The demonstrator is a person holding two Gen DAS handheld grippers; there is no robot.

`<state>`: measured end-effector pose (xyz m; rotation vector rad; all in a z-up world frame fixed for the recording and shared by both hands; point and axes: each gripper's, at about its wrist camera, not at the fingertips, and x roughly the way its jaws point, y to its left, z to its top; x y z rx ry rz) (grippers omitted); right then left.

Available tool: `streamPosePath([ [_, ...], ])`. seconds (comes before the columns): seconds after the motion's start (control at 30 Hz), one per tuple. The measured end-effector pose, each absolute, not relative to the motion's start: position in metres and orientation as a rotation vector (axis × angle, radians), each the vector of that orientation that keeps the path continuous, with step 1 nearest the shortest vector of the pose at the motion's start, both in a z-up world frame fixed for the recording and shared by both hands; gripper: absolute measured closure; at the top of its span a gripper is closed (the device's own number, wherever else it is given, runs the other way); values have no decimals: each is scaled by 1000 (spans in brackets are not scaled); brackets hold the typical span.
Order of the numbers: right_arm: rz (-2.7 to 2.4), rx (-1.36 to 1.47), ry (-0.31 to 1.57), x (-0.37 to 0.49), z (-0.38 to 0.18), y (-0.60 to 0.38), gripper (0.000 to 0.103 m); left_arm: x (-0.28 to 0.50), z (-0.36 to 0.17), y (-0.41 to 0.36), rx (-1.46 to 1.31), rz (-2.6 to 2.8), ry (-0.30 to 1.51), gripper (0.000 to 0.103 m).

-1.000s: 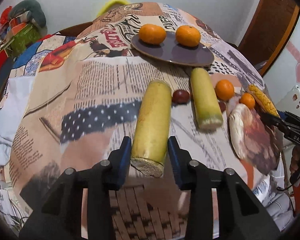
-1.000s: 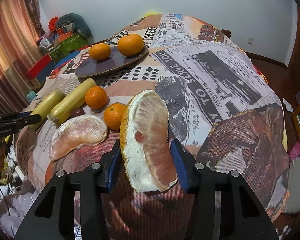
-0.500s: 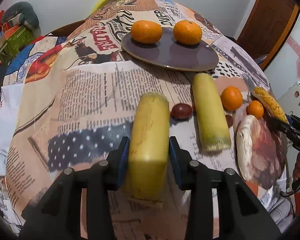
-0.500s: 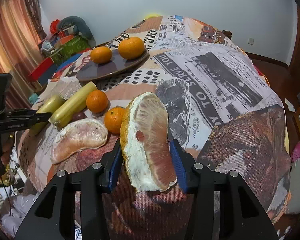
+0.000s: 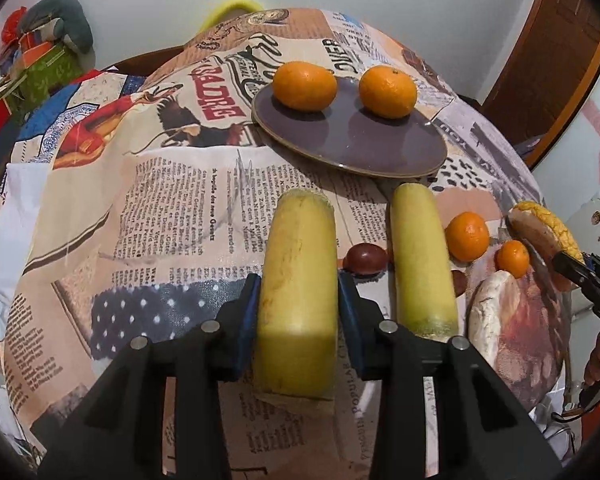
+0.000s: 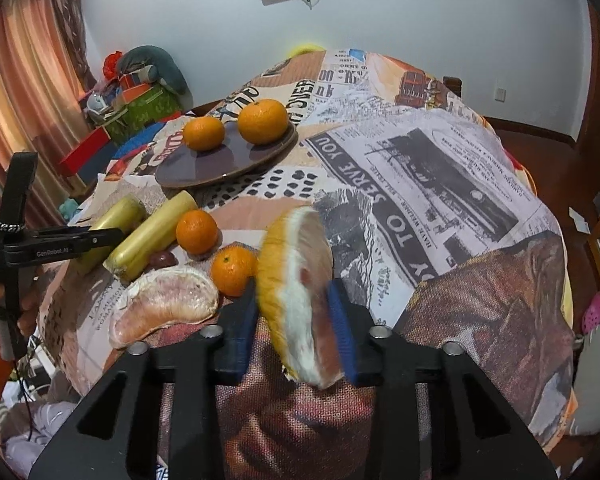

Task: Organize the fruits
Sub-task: 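Lift the pale yellow stalk with the left tool while the right tool lifts the pomelo segment, then lower the stalk onto the plate between the oranges while the right tool lowers the pomelo segment beside it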

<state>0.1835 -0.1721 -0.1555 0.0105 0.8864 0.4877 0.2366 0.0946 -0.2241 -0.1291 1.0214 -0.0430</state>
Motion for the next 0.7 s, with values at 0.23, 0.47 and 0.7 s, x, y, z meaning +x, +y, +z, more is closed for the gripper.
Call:
streamPosePath([
  [0.23, 477, 18, 879, 185, -153, -173, 77, 224, -207, 93, -123, -40, 976, 66],
  [0.47, 481, 27, 848, 189, -139, -173, 79, 217, -185, 95, -155, -44, 918, 66],
  [0.7, 497, 12, 793, 192, -122, -165, 80, 219, -160, 91, -147, -54, 858, 66],
])
